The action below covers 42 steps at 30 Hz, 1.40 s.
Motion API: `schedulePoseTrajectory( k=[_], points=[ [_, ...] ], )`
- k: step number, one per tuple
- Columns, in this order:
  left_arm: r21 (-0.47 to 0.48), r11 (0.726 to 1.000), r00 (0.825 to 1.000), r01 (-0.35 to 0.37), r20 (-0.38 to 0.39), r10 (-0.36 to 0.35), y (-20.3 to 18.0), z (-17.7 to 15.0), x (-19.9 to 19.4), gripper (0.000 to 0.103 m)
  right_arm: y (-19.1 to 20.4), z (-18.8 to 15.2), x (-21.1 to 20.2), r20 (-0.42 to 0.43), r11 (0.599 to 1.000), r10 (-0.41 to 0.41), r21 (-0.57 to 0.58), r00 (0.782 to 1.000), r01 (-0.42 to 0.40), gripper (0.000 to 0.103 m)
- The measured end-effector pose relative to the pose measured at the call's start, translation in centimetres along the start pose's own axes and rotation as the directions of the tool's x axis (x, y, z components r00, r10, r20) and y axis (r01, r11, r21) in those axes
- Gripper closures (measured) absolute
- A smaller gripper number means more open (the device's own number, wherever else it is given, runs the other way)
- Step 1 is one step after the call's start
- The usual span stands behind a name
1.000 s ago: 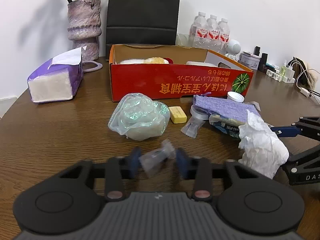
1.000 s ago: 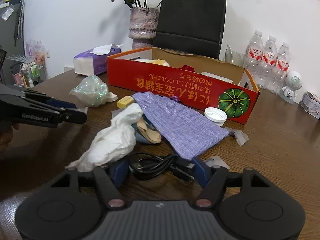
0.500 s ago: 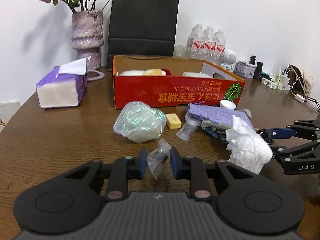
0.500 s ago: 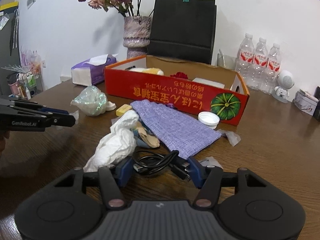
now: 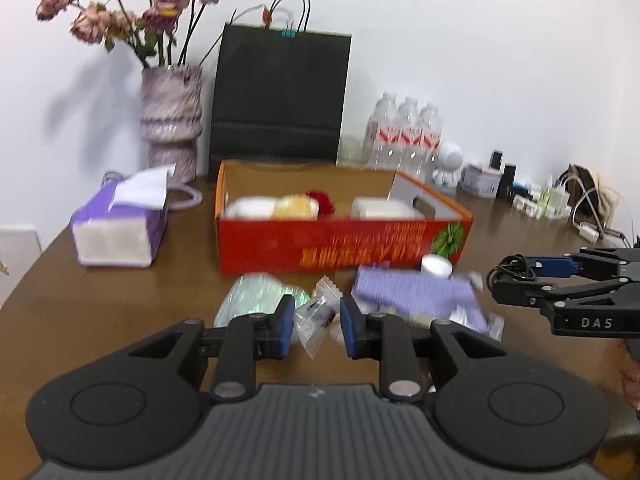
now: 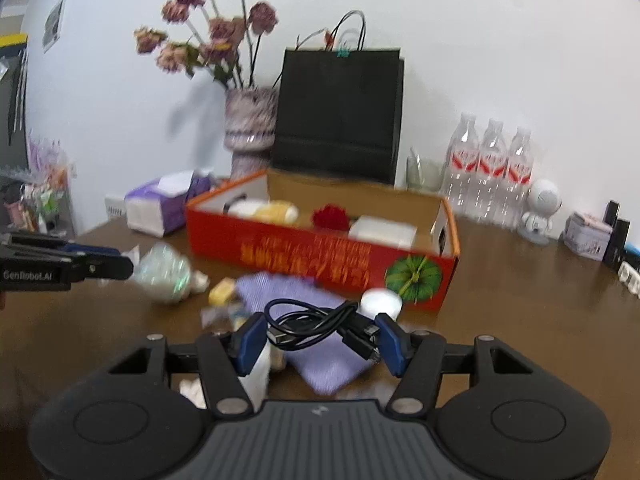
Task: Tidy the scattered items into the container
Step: 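Carry the clear bag and black cable into the cardboard box and release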
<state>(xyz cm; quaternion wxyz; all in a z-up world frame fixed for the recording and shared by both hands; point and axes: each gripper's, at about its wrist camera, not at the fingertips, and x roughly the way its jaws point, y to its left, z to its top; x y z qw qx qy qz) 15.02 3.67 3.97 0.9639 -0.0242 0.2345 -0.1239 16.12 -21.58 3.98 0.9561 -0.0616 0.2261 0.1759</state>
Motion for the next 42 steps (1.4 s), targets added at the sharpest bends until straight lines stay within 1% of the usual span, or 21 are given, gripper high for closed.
schedulePoseTrajectory(
  k=[4,8,14,17,20,26,31,37,39,40,41,42],
  points=[
    [0.002,1.000,0.999,0.007,0.051,-0.007,-0.4,2.6,1.2,0.078,-0.7,2.5,1.1,0.059,1.000,-0.009,0.013,0.998,0.008,0.045],
    [-0.023,1.000,0.995,0.016,0.100,-0.014,-0.5,5.3,3.0,0.078,-1.6,5.4,3.2,0.101,0.999,-0.016,0.042,0.995,0.012,0.045],
    [-0.060,0.998,0.991,0.027,0.135,-0.019,0.1,8.9,7.1,0.078,-2.8,9.0,7.3,0.124,0.998,-0.025,0.064,0.992,0.017,0.045],
    [-0.084,0.996,0.991,0.019,0.131,-0.008,0.4,10.3,9.5,0.078,-3.5,10.0,9.7,0.112,0.997,-0.031,0.075,0.993,0.022,0.045],
    [-0.103,0.995,0.993,0.008,0.114,0.004,0.8,10.8,12.1,0.078,-4.5,10.4,12.2,0.082,0.994,-0.029,0.107,0.996,0.020,0.045],
    [-0.089,0.995,0.998,-0.042,0.041,0.045,1.3,10.3,16.5,0.078,-5.9,9.3,16.5,-0.029,0.992,-0.017,0.122,0.999,0.021,0.045],
    [-0.083,0.994,0.997,-0.074,-0.004,0.074,1.8,9.4,18.0,0.078,-5.5,8.5,17.7,-0.078,0.994,-0.011,0.105,0.997,0.019,0.045],
    [-0.098,0.990,0.995,-0.096,-0.018,0.095,2.3,9.1,18.1,0.077,-5.3,8.5,17.6,-0.097,0.995,-0.034,0.087,0.995,0.043,0.042],
    [-0.099,0.990,0.994,-0.104,-0.025,0.102,2.3,9.2,18.2,0.068,-5.4,8.6,17.5,-0.096,0.994,-0.044,0.092,0.994,0.053,0.039],
    [-0.103,0.989,0.994,-0.108,-0.029,0.105,2.3,9.2,18.2,0.050,-5.6,8.7,17.4,-0.095,0.994,-0.044,0.097,0.994,0.053,0.029],
    [-0.108,0.988,0.993,-0.113,-0.029,0.111,2.4,9.2,18.1,0.039,-5.8,8.8,17.4,-0.094,0.993,-0.045,0.102,0.995,0.054,0.015],
    [-0.113,0.987,0.993,-0.116,-0.023,0.114,2.4,9.3,18.0,0.020,-5.9,8.9,17.3,-0.091,0.993,-0.047,0.106,0.995,0.057,0.010]
  ],
)
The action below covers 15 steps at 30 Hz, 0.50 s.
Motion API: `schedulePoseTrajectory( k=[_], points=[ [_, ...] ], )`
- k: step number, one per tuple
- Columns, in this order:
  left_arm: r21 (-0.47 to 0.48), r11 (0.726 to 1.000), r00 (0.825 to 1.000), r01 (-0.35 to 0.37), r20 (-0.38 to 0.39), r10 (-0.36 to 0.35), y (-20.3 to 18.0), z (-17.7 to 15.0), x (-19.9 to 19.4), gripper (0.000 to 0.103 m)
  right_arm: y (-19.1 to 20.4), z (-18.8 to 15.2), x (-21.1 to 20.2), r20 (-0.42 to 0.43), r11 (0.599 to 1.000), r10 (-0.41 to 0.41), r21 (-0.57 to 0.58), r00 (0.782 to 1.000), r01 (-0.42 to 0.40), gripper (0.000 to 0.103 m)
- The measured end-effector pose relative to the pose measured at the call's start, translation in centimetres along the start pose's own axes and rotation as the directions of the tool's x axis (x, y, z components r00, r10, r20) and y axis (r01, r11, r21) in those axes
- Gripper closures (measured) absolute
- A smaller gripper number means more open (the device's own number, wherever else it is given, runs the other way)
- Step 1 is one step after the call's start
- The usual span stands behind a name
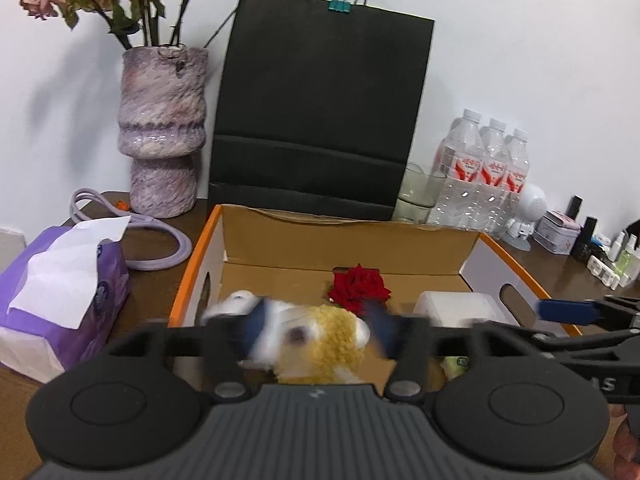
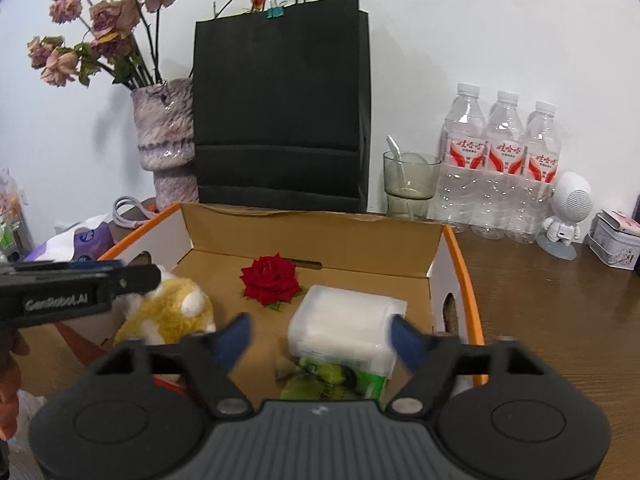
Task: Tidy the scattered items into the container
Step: 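Carry the clear bag and black cable into the cardboard box and release, then return both grippers to the table toward the crumpled tissue and small bag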
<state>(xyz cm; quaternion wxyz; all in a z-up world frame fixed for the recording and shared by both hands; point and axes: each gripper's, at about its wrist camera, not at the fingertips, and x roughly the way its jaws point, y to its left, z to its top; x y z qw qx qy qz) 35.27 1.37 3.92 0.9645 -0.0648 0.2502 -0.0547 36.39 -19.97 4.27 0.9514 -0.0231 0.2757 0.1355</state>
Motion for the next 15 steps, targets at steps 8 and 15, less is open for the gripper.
schedulePoseTrajectory(
  k=[8,15],
  points=[
    [0.006,0.999,0.999,-0.039,0.003,0.039,-0.1,0.4,-0.3,0.000,-0.2,0.7,-1.0,0.003,1.000,-0.006,-0.014,1.000,0.006,0.000],
    [0.013,0.999,0.999,-0.037,0.032,0.036,-0.3,0.7,-1.3,0.000,-0.5,1.0,-1.5,0.013,1.000,-0.008,0.003,1.000,0.008,0.000]
  ],
)
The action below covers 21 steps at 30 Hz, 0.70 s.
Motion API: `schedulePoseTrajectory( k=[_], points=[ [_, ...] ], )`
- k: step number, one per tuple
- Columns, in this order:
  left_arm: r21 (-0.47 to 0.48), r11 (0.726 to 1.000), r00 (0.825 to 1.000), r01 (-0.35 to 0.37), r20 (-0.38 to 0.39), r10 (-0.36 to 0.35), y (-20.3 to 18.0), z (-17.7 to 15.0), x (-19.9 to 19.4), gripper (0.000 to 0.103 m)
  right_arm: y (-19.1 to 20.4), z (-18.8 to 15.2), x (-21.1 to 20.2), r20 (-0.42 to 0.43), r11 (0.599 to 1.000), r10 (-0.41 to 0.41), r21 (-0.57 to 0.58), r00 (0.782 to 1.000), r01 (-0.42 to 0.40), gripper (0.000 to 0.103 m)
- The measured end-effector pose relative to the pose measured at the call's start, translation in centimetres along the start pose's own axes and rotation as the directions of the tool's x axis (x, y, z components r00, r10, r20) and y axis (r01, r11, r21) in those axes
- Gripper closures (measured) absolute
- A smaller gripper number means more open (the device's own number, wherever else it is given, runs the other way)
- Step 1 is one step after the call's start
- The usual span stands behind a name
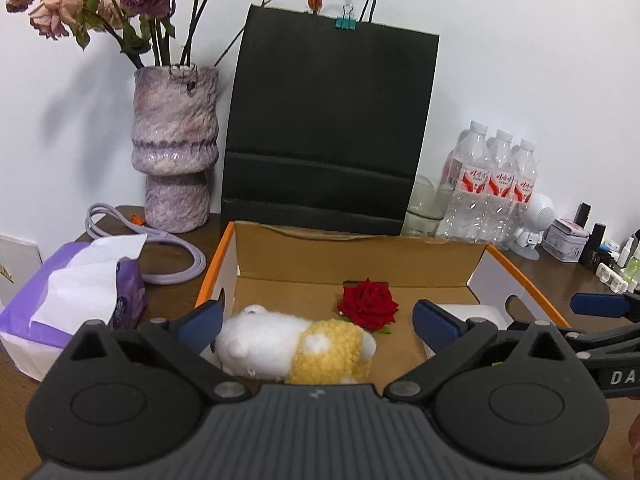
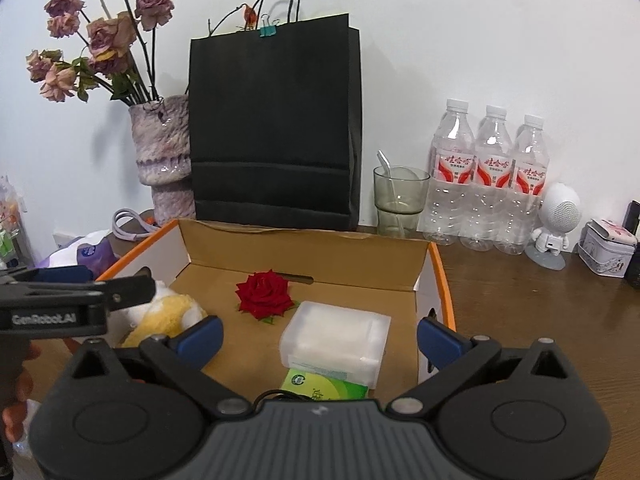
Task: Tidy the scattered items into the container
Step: 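Return both grippers to the table toward the crumpled tissue and small bag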
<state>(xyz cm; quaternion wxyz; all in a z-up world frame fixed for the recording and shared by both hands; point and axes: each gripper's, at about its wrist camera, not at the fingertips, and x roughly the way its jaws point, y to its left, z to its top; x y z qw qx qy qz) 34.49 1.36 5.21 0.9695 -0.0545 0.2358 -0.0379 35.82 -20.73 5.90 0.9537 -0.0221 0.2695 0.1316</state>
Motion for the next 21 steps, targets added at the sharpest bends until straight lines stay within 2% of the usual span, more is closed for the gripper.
schedulePoseTrajectory(
  k=[3,9,13,21],
  points=[
    [-0.009,1.000,1.000,0.003,0.018,-0.003,0.0,0.5,-1.0,0.000,0.0,0.1,-0.2,0.000,1.000,0.001,0.006,1.000,-0.001,0.000],
    [-0.019,0.998,0.993,0.060,0.103,-0.057,0.3,1.4,-4.7,0.000,0.2,0.5,-2.1,0.044,1.000,0.002,0.002,0.999,-0.002,0.000],
    [0.002,0.997,0.989,0.082,0.121,-0.081,0.7,1.1,-6.8,0.000,0.2,0.1,-3.7,0.064,1.000,0.003,-0.014,0.998,-0.003,0.000],
    [0.060,0.998,0.995,0.031,0.094,-0.037,2.6,-1.1,-9.5,0.000,-0.6,-2.4,-6.3,0.041,0.997,-0.034,-0.065,0.999,0.037,0.000]
  ],
)
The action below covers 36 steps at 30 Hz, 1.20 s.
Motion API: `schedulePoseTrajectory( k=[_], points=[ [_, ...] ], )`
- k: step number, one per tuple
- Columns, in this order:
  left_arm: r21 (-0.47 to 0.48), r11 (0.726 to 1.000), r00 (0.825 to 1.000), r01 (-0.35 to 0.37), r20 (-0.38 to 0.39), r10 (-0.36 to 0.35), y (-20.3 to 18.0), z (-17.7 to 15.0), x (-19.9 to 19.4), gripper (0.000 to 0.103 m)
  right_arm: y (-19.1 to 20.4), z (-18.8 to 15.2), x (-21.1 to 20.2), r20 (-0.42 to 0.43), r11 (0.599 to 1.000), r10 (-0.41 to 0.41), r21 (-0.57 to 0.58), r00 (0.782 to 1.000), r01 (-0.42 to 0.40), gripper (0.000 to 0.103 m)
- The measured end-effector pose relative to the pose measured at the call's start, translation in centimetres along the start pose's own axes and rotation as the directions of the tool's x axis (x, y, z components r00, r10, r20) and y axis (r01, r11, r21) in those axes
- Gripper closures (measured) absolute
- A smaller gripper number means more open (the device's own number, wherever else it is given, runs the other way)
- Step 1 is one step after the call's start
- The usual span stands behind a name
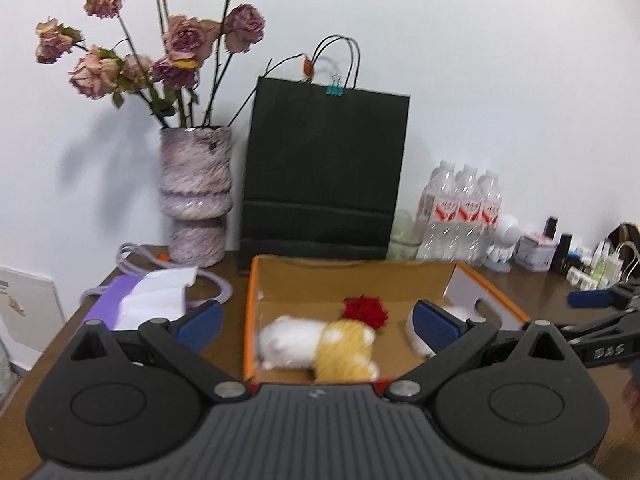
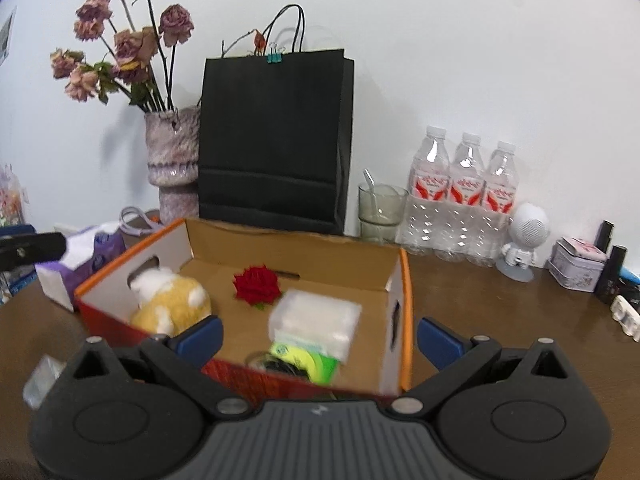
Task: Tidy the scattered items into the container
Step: 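Return both grippers to the table toward the crumpled tissue and small bag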
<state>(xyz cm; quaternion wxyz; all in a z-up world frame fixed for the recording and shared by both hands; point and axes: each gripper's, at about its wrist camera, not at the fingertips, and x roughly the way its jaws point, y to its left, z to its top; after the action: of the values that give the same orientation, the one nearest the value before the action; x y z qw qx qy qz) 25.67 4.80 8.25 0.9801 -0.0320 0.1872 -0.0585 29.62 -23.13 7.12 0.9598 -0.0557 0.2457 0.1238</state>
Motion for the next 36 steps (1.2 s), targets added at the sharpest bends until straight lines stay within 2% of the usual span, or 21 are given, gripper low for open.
schedulePoseTrajectory(
  k=[6,16,20,24,27,30,31,32,36],
  points=[
    [0.014,1.000,0.998,-0.018,-0.054,0.018,0.8,-2.1,-1.5,0.000,-0.4,-2.7,-1.7,-0.049,0.999,-0.021,-0.025,0.999,0.020,0.000],
    [0.010,0.997,0.986,0.075,-0.150,-0.073,-2.8,-6.3,-4.9,0.000,0.3,-8.2,-5.0,-0.136,0.999,-0.007,-0.044,0.991,0.001,0.000],
    [-0.009,0.992,0.973,0.126,-0.194,-0.126,-5.5,-7.9,-5.5,0.000,-0.1,-9.9,-6.3,-0.150,0.999,0.000,-0.042,0.989,-0.006,0.000],
    [-0.016,0.986,0.951,0.168,-0.261,-0.167,-8.5,-10.0,-5.2,0.000,-0.8,-11.3,-7.0,-0.165,0.998,-0.006,-0.055,0.986,-0.003,0.000],
    [-0.034,0.986,0.939,0.163,-0.300,-0.166,-10.1,-11.6,-4.8,0.000,-1.2,-12.2,-7.1,-0.177,0.997,-0.014,-0.082,0.984,-0.001,0.000],
    [-0.041,0.990,0.940,0.138,-0.311,-0.144,-11.2,-12.6,-4.3,0.000,-1.6,-12.8,-7.1,-0.178,0.995,-0.010,-0.101,0.984,-0.008,0.000],
    [-0.043,0.992,0.941,0.123,-0.314,-0.130,-11.5,-12.8,-4.1,0.003,-1.7,-12.9,-7.1,-0.176,0.995,-0.003,-0.103,0.984,-0.016,0.000],
    [-0.044,0.993,0.940,0.112,-0.318,-0.120,-11.6,-13.0,-3.9,0.010,-1.7,-13.0,-7.0,-0.172,0.994,0.010,-0.103,0.985,-0.028,0.000],
    [-0.039,0.997,0.949,0.071,-0.304,-0.080,-11.9,-13.3,-4.0,0.023,-1.0,-13.1,-6.6,-0.145,0.989,0.072,-0.114,0.987,-0.089,0.000]
  ],
)
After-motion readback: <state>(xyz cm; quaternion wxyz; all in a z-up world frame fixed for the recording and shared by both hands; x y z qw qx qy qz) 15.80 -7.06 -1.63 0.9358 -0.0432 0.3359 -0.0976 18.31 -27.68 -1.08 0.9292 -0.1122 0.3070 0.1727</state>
